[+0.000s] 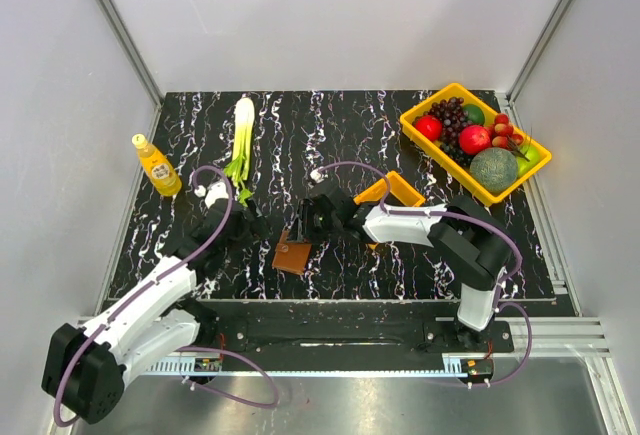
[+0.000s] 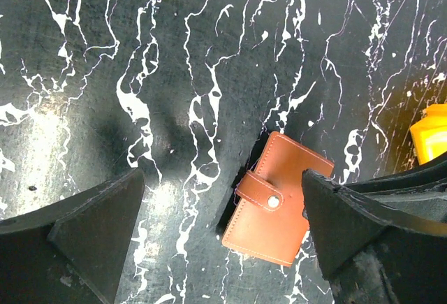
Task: Put the credit cards into the card holder
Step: Close the card holder at the center of the board.
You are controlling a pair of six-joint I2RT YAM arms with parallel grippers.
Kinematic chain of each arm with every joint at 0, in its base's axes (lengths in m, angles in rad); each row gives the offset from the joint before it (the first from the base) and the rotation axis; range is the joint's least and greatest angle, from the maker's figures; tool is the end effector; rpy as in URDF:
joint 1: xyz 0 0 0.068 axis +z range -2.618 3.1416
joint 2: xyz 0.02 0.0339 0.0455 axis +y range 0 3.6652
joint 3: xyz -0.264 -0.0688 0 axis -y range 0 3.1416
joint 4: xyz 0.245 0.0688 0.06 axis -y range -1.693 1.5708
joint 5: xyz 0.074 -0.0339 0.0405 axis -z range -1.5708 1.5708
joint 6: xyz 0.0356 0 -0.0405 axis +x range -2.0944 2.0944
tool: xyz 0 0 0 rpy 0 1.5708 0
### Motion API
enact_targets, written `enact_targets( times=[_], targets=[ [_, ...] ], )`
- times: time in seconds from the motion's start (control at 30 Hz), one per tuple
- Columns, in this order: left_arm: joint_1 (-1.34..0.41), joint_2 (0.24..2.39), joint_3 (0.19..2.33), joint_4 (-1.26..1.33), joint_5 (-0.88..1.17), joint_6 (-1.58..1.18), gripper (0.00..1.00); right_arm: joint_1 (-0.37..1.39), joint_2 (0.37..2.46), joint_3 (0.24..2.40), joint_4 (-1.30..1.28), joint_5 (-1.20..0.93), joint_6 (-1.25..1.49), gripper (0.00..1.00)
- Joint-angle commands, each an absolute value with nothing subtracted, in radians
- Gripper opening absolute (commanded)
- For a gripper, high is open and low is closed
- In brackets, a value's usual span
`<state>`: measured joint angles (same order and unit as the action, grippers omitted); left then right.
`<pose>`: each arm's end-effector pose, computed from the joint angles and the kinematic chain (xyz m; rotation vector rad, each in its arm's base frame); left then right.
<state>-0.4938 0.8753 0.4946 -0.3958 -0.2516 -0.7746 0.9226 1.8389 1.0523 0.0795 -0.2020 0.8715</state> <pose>0.1609 -0.0766 0.2048 -0.4501 2.2984 -0.3430 0.2287 0.3138 0.1663 -0.1836 2.5380 1.0762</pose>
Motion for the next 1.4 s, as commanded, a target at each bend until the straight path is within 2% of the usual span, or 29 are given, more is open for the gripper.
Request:
enact_targets(
  times=[0.0, 0.4, 0.63, 1.17, 1.23, 1.37],
  targets=[
    [-0.474, 0.845, 0.476, -0.362, -0.204, -0.765, 0.99, 0.92, 1.845, 1.054, 0.156, -0.242, 0.907, 0.38],
    [-0.456, 0.862, 0.449, -0.345, -0.169, -0.762, 0.99, 0.92, 1.873, 1.049, 0.135, -0.242, 0.934, 0.37],
    [-0.453, 0.876, 0.443, -0.328, -0.158, -0.761, 0.99, 0.923, 1.89, 1.043, 0.176, -0.284, 0.936, 0.31],
    [-0.453, 0.899, 0.445, -0.316, -0.138, -0.755, 0.99, 0.927, 1.93, 1.071, 0.189, -0.318, 0.931, 0.3],
    [-0.451, 0.9, 0.445, -0.314, -0.138, -0.755, 0.99, 0.927, 1.928, 1.074, 0.189, -0.319, 0.928, 0.26],
    [-0.451, 0.907, 0.44, -0.311, -0.135, -0.755, 0.99, 0.927, 1.93, 1.072, 0.207, -0.322, 0.93, 0.27]
  ],
)
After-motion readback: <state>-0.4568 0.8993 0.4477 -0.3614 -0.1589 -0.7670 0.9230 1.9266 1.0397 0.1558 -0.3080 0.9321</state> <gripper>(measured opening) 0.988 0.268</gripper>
